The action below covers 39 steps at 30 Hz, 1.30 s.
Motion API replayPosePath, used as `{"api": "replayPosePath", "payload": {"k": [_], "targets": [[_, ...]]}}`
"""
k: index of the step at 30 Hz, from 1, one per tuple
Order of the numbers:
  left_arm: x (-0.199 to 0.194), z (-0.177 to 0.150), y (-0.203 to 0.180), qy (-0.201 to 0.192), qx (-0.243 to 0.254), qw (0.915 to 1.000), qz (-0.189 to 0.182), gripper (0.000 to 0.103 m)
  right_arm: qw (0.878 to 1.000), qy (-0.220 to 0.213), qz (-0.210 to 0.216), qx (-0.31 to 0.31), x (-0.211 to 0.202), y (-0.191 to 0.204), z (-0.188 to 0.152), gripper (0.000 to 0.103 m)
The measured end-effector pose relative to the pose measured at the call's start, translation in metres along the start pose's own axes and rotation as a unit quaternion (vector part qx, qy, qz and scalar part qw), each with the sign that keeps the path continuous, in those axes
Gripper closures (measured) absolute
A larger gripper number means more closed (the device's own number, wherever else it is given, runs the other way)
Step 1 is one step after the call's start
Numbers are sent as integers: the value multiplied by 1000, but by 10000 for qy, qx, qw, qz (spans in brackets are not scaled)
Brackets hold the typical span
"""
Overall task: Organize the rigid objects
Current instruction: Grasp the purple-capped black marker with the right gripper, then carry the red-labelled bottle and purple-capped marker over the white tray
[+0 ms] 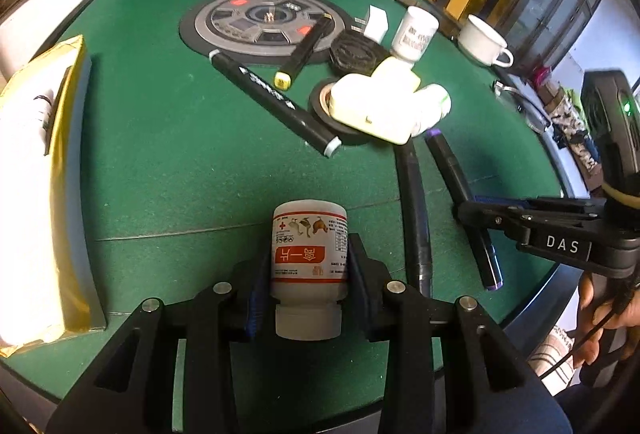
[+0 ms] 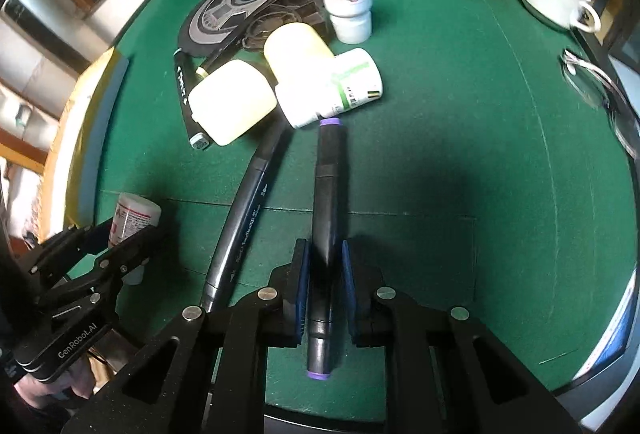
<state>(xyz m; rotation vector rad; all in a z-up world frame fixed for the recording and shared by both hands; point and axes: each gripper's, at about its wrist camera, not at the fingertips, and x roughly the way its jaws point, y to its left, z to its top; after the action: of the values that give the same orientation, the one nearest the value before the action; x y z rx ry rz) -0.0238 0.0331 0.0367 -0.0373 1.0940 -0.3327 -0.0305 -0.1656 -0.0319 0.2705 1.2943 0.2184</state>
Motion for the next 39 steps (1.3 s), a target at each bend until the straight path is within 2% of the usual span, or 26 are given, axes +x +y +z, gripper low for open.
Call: {"api": "replayPosePath", "payload": {"k": [8, 12, 17, 24, 34, 39], "targets": [[-24, 8, 6, -361, -114, 9993, 34, 69, 9976, -355, 517, 296, -35, -19, -8, 89], [-34, 12, 13, -491, -217, 9986, 17, 69, 9953, -486, 786, 297, -52, -14, 0, 89], [-45, 14, 26, -618, -383, 9973, 10, 69, 9932, -594, 989, 173, -53, 15, 18, 89], [-70, 11, 53, -878, -638, 9941, 54, 69, 9918, -570, 1146, -38, -53, 36, 21, 89], [-101, -4, 119, -1148, -1238, 9851, 314, 69, 9877, -464, 1414, -483, -41, 98, 35, 89], [-108, -12, 157, -1164, -1495, 9807, 482, 69, 9831, -354, 1607, -807, -30, 145, 43, 89]]}}
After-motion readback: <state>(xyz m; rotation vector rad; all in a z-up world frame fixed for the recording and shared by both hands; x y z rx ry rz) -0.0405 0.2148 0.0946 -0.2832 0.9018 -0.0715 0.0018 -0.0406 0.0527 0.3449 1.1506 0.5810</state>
